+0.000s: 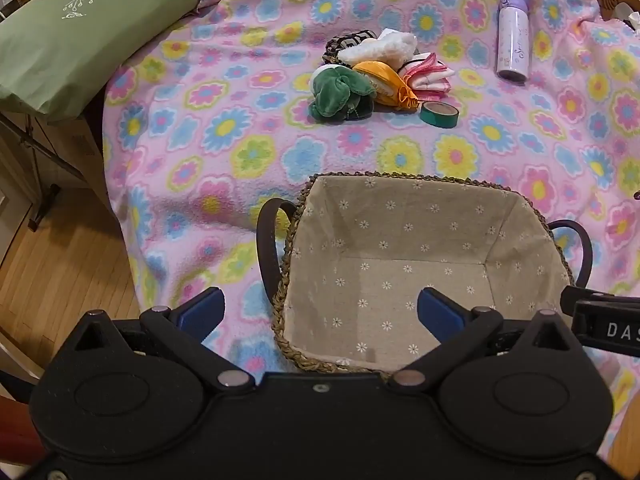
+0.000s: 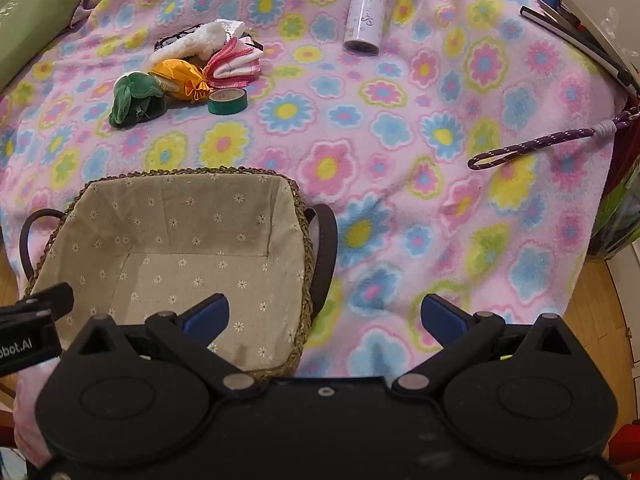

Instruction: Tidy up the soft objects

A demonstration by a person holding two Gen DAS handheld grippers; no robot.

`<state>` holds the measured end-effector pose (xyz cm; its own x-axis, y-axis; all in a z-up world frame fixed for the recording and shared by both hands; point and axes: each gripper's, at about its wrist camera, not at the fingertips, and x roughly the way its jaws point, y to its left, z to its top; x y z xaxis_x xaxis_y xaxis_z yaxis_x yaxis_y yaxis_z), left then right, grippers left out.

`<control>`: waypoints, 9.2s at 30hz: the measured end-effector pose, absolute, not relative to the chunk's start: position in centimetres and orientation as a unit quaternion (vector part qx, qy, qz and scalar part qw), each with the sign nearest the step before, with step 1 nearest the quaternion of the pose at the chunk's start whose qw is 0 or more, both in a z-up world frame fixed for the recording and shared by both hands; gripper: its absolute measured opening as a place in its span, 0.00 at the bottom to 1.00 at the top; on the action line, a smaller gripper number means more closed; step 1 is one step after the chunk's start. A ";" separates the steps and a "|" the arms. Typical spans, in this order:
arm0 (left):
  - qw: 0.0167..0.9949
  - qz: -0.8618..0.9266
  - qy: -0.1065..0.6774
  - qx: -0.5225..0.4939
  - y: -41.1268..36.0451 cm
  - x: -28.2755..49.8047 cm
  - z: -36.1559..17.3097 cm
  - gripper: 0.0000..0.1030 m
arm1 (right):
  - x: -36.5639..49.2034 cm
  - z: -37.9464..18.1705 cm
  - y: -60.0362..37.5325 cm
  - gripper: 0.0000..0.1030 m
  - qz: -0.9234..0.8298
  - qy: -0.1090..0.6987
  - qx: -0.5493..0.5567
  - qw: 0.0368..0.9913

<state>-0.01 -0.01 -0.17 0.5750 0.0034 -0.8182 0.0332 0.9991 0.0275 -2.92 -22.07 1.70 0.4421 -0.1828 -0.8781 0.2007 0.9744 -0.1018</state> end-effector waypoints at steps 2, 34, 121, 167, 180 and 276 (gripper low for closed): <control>0.887 -0.008 0.461 0.020 0.0 0.0 -0.2 0.97 | -2.9 1.7 -22.0 1.00 -0.113 0.516 0.009 0.849; 0.887 -0.009 0.461 0.020 0.0 -0.1 -0.2 0.97 | -3.1 1.7 -22.1 1.00 -0.114 0.516 0.012 0.849; 0.897 -0.019 0.442 -0.015 1.6 6.1 1.1 0.97 | 3.3 2.9 -22.6 0.99 -0.057 0.471 0.009 0.880; 0.868 -0.063 0.492 -0.037 -0.4 26.5 -5.6 0.97 | 25.0 -6.0 -24.3 0.47 -0.007 0.482 0.001 0.876; 0.875 -0.068 0.478 -0.005 -0.6 26.4 -6.2 0.83 | 24.8 -4.4 -23.3 0.66 0.025 0.440 0.011 0.898; 0.892 -0.122 0.434 -0.009 -1.7 0.0 0.5 0.52 | -4.5 5.8 -23.1 0.66 0.027 0.468 0.084 0.879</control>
